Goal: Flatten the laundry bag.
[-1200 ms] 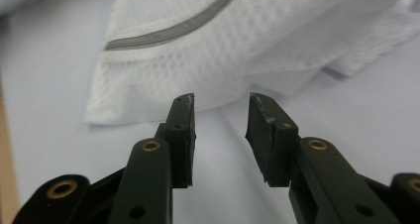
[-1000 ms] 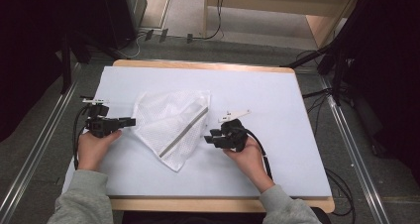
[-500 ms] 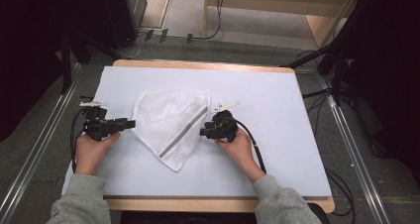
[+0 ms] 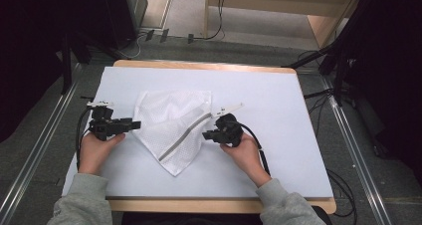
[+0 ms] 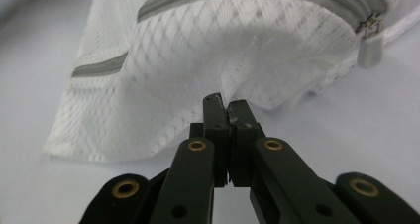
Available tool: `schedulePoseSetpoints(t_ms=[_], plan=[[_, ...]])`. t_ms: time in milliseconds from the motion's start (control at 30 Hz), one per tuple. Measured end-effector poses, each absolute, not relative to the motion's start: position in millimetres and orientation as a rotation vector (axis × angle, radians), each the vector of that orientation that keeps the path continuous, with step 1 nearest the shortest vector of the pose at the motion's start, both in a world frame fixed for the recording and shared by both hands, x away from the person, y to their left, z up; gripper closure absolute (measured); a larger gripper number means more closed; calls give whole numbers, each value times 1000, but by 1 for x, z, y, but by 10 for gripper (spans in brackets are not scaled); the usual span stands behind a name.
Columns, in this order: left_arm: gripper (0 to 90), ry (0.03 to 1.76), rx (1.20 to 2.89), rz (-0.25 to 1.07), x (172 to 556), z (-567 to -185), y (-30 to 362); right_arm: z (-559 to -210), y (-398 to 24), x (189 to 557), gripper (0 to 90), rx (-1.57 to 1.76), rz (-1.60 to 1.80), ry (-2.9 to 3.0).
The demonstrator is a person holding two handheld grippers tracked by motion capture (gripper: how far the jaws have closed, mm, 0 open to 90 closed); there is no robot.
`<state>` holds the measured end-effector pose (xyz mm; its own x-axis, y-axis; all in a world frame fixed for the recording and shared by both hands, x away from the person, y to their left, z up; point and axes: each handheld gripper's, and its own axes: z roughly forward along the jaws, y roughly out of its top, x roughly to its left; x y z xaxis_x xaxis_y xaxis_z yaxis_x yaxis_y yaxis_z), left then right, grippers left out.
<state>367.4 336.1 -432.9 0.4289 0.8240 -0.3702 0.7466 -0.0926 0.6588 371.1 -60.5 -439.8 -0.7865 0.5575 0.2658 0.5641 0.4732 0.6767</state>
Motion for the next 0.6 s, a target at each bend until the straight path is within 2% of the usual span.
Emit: schedulePoseSetpoints(t_ms=[600], plan=[[468,1337,1915,134,394,-433,321,-435,-117,317,895,-1077,-1217,-2650]])
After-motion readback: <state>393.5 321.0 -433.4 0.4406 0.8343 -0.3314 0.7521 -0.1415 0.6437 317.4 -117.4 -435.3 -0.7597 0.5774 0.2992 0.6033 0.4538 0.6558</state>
